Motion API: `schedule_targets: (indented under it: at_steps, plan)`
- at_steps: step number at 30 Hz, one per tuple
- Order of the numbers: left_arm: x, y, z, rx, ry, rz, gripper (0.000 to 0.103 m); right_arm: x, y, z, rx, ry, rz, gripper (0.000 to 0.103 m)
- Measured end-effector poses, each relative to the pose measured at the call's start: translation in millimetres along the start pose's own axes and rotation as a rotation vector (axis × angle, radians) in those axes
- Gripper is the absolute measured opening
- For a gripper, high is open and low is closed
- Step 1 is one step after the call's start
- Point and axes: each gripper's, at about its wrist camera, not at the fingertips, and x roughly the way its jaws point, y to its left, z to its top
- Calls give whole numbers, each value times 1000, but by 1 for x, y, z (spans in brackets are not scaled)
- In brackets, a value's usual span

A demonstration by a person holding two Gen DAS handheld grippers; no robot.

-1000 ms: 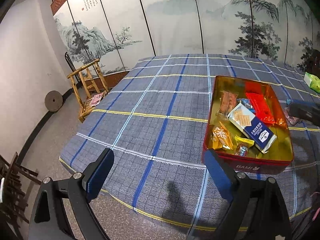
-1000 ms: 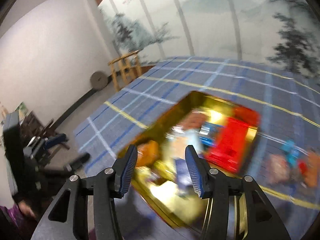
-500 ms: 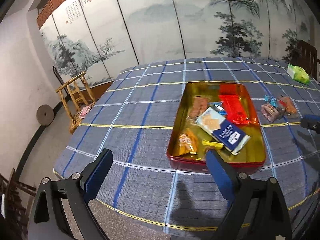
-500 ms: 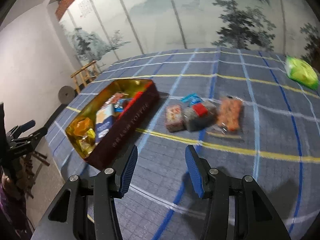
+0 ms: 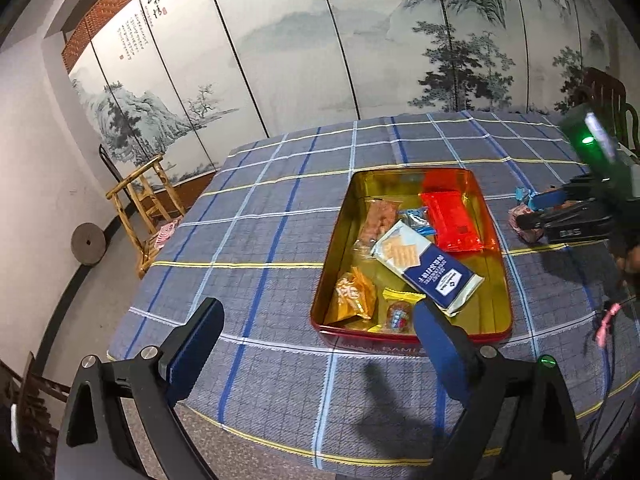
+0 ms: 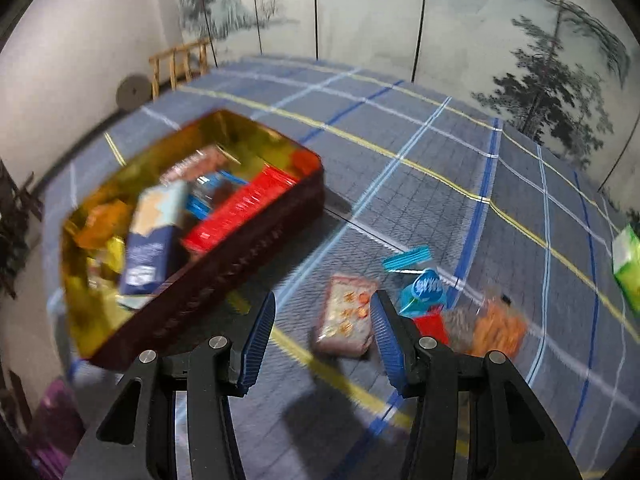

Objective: Organize snacks
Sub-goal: 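Grasp the white printed pack with the right gripper while the left gripper grasps the dark red-banded pack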

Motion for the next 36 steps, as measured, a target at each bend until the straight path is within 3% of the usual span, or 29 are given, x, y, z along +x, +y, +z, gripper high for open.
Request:
schedule_targets:
  at_steps: [4,5,9,14,19,24,27,32,36]
  plan:
    - [4,-7,3,14,7,-6,94,22,-3,6,-39,63,-4,45]
    - [4,-8,3,17,7,-5,94,29,-3,7,-45,94,-10,31]
    - [4,-15,5,33,8,-7,94,28,6,5,-74,114,17,30]
    - [-5,-27,8,55,-9,-36,94,-47,8,-43,16,-56,58,30]
    - [-16,-54,19,122,-34,-129,94,-97,-43,-118,204,-96,-39,30]
    - [-18,-82,49,154,7,-300,95,-116,-113,-168,347,-76,-174,30]
    - [-5,-97,72,106,101,-420,95,-117,-142,-182,403,-82,-209,30]
    - [28,-127,105,8,238,-528,94,-109,-160,-198,446,-91,-217,30]
    - [47,-165,121,91,252,-555,94,-105,-166,-202,468,-121,-192,30]
